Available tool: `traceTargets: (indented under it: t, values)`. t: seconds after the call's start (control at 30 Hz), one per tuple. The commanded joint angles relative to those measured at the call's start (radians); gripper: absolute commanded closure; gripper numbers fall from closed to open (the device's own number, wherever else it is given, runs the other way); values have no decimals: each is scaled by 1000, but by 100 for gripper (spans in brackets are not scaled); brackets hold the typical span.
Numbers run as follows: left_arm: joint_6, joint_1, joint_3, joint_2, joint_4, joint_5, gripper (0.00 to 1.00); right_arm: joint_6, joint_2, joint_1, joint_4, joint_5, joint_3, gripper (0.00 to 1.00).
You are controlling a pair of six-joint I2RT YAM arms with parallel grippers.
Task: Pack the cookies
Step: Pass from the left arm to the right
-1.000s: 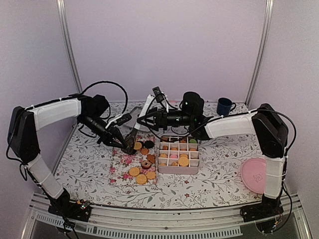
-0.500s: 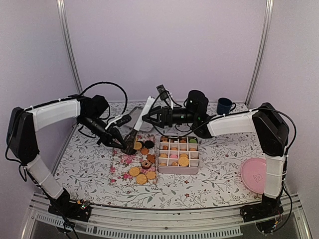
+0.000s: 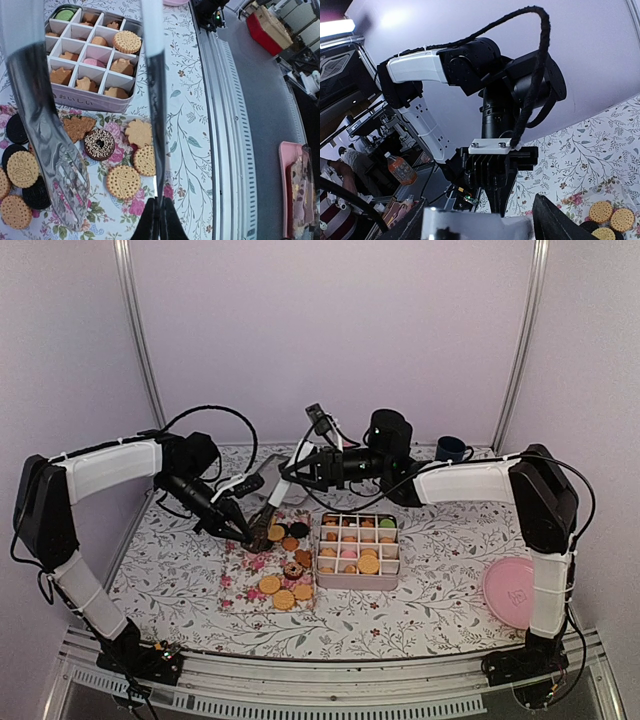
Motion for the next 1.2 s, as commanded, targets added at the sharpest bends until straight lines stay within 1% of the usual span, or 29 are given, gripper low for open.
traceTargets:
  t: [0.0,0.1,0.23,0.33,0.43,0.53,0.63,0.73,0.9,0.93,0.97,1.0,1.07,1.17]
  values:
    - [19,-18,31,11,-9,-3,100,-79,41,22,-111,-33,49,32]
    - [0,-18,35,7,9,-26,100,-113,54,30,-172,-15,78,38]
    - [-27,-18,24,-5,51,-64,100,-135,39,34,-188,13,72,46]
    - [-50,-18,15,-15,85,-100,100,-181,10,33,-233,47,62,52]
    - [-63,-16,19,-22,102,-117,100,-239,-14,38,-294,51,55,52]
    - [-65,-17,24,-23,108,-116,100,-289,-23,49,-352,37,54,45]
    - [-67,-18,26,-18,108,-107,100,-314,-24,55,-366,61,50,44]
    - [-70,-18,26,-18,106,-103,100,-329,-26,63,-367,103,48,46]
    - [-88,-18,18,-22,124,-133,100,-373,-63,73,-368,172,28,53]
    - [-95,-18,15,-23,132,-144,97,-384,-80,74,-370,191,15,54]
    - [-106,-16,10,-23,144,-159,89,-393,-100,74,-370,210,-1,54]
    - [-123,-16,6,-24,159,-169,84,-413,-121,73,-371,231,-17,55]
    - [-141,-15,-5,-28,185,-182,78,-440,-167,74,-378,274,-55,57]
    - [-176,-10,-19,-38,226,-198,64,-477,-235,72,-403,324,-98,57]
